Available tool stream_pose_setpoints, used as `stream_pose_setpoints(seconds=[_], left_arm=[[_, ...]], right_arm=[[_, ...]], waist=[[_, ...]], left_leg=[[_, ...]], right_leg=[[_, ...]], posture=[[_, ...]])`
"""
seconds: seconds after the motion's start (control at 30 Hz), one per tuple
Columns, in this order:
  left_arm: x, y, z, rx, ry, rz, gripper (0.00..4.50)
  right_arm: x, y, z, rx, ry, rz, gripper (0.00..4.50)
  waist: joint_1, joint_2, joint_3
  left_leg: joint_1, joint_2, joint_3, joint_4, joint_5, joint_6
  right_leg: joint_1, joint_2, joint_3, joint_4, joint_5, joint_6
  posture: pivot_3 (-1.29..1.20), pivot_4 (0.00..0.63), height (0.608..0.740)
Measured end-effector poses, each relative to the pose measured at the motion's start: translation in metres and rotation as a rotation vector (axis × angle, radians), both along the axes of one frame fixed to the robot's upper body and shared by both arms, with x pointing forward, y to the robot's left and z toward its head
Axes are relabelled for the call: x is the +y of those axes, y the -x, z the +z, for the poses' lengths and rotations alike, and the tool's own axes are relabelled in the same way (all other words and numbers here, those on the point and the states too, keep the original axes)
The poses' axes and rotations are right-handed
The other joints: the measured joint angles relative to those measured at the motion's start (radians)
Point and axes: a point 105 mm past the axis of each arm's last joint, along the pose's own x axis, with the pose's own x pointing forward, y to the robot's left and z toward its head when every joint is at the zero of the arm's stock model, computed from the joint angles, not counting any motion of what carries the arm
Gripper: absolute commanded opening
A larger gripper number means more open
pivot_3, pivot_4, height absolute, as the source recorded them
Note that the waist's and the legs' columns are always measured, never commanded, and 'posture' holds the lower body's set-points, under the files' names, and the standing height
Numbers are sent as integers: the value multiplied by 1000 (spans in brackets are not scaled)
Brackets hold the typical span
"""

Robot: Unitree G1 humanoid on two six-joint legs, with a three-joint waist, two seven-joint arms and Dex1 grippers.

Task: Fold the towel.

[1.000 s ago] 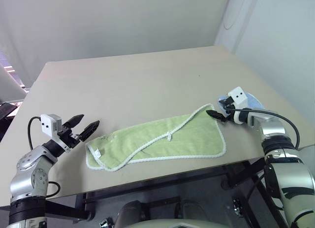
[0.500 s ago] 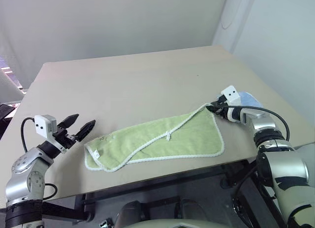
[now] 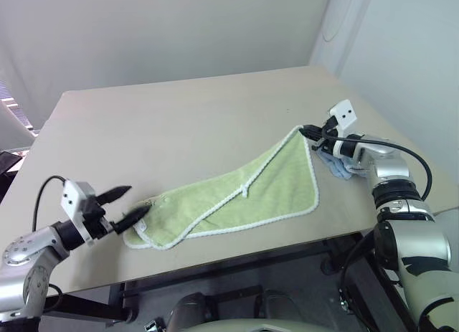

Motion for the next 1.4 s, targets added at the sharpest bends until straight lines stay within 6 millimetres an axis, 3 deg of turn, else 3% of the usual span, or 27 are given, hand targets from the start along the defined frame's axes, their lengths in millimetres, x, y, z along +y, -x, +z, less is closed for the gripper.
stream_pose_setpoints(seconds=[0.17, 0.33, 0.7, 0.87, 1.0, 1.13, 1.4], left_arm=[[-18, 14, -8, 13, -142, -184, 4500], [-36, 14, -15, -18, -216, -290, 4500], [-44, 21, -32, -32, -361, -389, 4500], [-43, 20, -31, -13, -373, -399, 2920], [-43, 14, -28, -4, -372, -389, 1327], [-43, 13, -26, 4, -365, -385, 18], [-45, 14, -9, 32, -314, -367, 18]], right_arm=[[6, -5, 7, -22, -14, -41, 66], [6, -7, 14, -43, -22, -67, 66], [1, -4, 5, -25, -22, -102, 66], [0, -4, 5, -27, -22, -109, 0], [-2, -4, 6, -28, -22, -118, 0], [-2, -4, 6, -29, -22, -121, 0], [-4, -4, 6, -29, -19, -124, 0]], waist=[[0, 1, 0], [0, 1, 1], [0, 1, 1], [0, 1, 1], [1, 2, 1], [0, 2, 1], [0, 2, 1]], left_leg=[[0, 1, 1, -3, 0, 0], [0, 1, 3, -2, 0, 0], [0, 2, 4, -2, 0, 0], [0, 2, 4, -2, 0, 0], [0, 2, 4, -2, 0, 0], [0, 2, 4, -1, 1, 0], [0, 3, 4, 0, 1, -1]], right_leg=[[-2, 0, 0, 0, 1, -2], [-2, 0, 0, 0, 1, -2], [-3, 0, 1, 0, 1, -2], [-3, 0, 0, 0, 1, -2], [-3, 0, 0, 0, 1, -2], [-3, 0, 0, 0, 1, -2], [-2, 1, 0, 1, 1, -2]], posture=[[0, 0, 724], [0, 0, 724], [0, 0, 724], [0, 0, 724], [0, 0, 724], [0, 0, 724], [0, 0, 724]])
